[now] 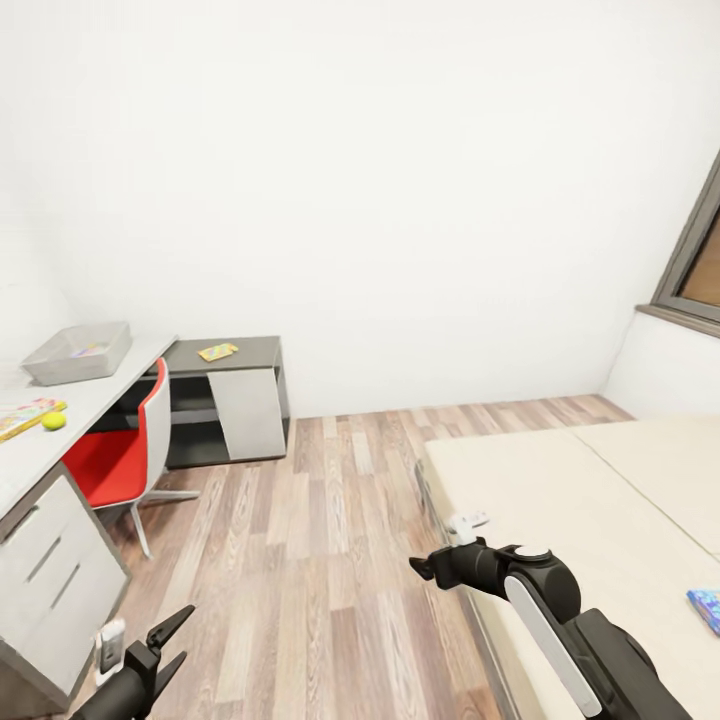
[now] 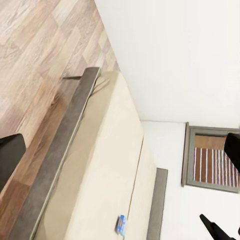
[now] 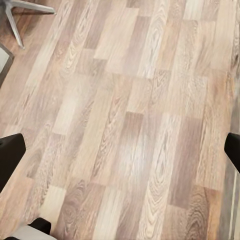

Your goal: Put all the toys in the child's room - the three board games (two on the bed and one on the table), the two jigsaw puzzles on the table, and the tennis ball on the table - inside the toy box on the table in the child's room.

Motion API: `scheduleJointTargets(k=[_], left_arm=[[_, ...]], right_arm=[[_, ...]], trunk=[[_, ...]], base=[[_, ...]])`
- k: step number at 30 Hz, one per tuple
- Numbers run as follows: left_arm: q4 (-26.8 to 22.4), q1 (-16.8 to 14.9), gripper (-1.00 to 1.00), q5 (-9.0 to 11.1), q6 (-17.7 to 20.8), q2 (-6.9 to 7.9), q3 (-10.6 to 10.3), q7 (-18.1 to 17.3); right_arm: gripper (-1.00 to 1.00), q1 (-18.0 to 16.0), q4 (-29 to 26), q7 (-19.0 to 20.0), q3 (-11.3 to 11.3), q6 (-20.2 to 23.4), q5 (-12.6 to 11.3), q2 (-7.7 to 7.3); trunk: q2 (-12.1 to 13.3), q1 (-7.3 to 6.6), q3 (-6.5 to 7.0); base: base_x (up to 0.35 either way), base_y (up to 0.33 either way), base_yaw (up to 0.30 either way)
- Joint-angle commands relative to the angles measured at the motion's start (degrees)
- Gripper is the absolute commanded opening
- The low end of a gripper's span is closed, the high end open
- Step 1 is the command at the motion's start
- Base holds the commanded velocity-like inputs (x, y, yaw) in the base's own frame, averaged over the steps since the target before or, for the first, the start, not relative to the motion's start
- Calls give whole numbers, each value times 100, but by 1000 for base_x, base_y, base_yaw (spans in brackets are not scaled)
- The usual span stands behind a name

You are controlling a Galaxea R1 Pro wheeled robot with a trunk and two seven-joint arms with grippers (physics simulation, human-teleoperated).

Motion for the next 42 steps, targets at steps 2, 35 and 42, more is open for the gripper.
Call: scheduleJointTargets(k=[2, 35, 42], left_arm=[[-5, 0, 100, 35, 38, -1, 9, 3], [-11, 0, 100, 25, -188, -2, -14, -9], [-11, 0, 100, 25, -194, -2, -8, -7]], right_arm=[[100, -7, -11, 41, 5, 22, 44, -4], [100, 20, -68, 57, -36, 34, 38, -5], [100, 21, -104, 58, -52, 38, 36, -6]], trunk=[[-12, 4, -11], [-12, 4, -11], [-12, 4, -11]], base=[[0, 0, 284], [-42, -17, 94], [-6, -2, 0]])
